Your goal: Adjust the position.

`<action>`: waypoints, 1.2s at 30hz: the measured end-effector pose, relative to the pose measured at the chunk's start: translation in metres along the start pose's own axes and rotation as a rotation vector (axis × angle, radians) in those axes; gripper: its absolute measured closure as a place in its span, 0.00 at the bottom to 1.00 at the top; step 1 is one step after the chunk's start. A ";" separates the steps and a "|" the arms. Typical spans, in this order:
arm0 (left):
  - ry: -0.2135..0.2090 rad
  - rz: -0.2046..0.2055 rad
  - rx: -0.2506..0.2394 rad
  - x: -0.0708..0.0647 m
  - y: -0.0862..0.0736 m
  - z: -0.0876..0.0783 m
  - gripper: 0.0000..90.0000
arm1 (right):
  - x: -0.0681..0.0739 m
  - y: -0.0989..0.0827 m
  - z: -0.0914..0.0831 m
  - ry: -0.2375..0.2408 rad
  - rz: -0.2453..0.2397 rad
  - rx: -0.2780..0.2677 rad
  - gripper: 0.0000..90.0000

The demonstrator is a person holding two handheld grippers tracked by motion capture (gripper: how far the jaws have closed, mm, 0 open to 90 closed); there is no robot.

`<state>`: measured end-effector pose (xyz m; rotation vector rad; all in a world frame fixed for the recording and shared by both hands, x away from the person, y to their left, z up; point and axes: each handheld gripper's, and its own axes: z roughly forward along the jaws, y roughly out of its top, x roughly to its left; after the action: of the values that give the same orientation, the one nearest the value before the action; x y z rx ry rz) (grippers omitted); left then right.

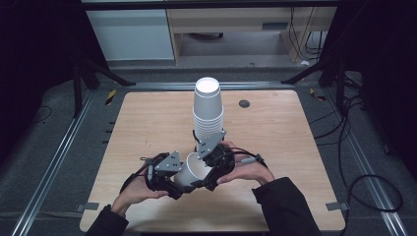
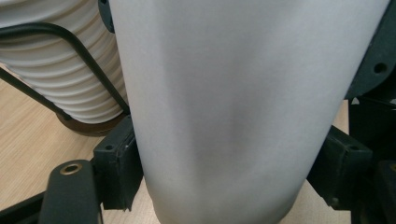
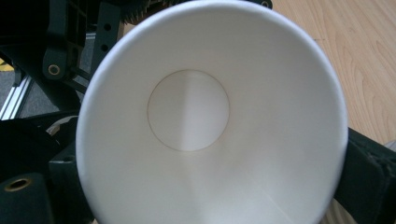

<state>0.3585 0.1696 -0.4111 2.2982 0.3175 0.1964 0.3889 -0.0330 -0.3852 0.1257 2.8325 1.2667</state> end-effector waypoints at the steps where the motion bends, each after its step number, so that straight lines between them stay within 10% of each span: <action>1: -0.006 -0.002 -0.001 0.000 0.000 0.000 0.25 | 0.000 0.000 0.000 -0.003 -0.006 -0.005 0.07; 27: -0.001 -0.031 -0.027 0.008 -0.006 -0.003 0.25 | 0.000 -0.020 -0.043 -0.087 0.083 -0.147 0.04; 36: 0.022 -0.085 -0.123 0.012 -0.006 -0.010 0.25 | 0.003 -0.039 -0.054 -0.121 0.155 -0.229 0.04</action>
<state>0.3661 0.1838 -0.4076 2.1573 0.4028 0.1928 0.3801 -0.0987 -0.3787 0.4054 2.5975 1.5453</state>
